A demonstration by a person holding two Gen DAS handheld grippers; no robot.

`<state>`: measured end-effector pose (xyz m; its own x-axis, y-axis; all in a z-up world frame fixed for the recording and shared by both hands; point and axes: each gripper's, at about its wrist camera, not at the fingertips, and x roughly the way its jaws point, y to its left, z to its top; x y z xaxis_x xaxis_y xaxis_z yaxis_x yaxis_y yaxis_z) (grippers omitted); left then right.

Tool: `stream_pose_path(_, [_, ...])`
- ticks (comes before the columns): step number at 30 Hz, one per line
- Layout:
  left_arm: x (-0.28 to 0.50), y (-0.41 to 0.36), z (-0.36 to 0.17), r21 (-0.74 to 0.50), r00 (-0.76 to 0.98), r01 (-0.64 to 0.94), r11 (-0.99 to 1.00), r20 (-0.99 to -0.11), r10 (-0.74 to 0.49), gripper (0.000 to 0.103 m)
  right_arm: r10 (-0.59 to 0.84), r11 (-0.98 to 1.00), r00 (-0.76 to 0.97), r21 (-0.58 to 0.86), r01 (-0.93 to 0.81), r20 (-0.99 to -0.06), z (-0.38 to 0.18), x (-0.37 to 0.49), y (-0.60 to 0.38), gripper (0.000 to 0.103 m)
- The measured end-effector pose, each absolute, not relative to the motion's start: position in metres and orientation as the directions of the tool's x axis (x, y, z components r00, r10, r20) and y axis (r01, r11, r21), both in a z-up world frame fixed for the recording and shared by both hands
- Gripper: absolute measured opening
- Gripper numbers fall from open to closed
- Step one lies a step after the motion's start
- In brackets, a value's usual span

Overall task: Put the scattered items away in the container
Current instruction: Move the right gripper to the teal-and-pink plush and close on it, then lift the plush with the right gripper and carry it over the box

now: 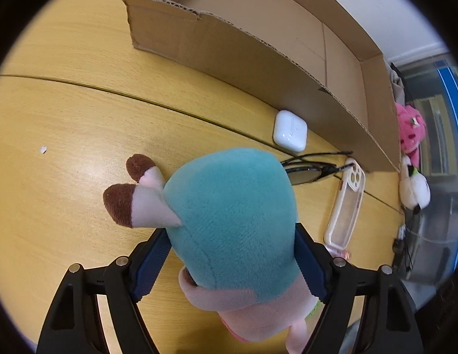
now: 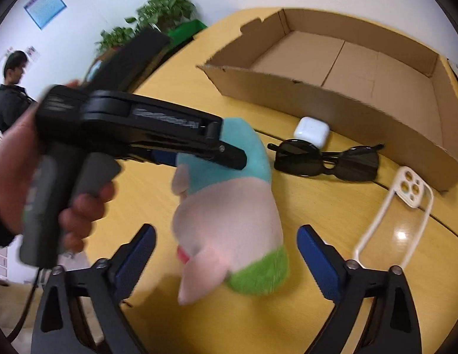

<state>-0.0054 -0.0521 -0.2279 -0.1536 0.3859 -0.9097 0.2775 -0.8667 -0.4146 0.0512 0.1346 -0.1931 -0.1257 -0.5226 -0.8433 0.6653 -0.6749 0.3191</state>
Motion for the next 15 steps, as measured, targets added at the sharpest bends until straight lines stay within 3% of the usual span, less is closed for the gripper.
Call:
stream_pose_path(2, [-0.009,-0.055,-0.231,-0.438,-0.148,0.273,-0.857,-0.899,0.412,0.08,-0.487,-0.695,-0.105,0.311,0.648,-0.867,-0.208,0.047,0.118,0.083])
stream_pose_path(5, [-0.012,-0.058,-0.238,-0.457,-0.127,0.227,-0.86,-0.889,0.439,0.08,-0.45,-0.703,-0.085,0.294,0.648,-0.889,-0.224,0.048,0.102,0.087])
stream_pose_path(10, [-0.015,-0.062,-0.241,-0.505,-0.108,0.164,-0.847,-0.863,0.493,0.08,-0.475,-0.762,0.021,0.422,0.491,-0.88,-0.253,0.037,0.109,0.094])
stream_pose_path(15, [-0.014,-0.066,-0.234,-0.545,-0.095,0.113,-0.831,-0.838,0.537,0.073,-0.448,-0.765,0.004,0.386,0.516,-0.894,-0.242,0.047,0.104,0.079])
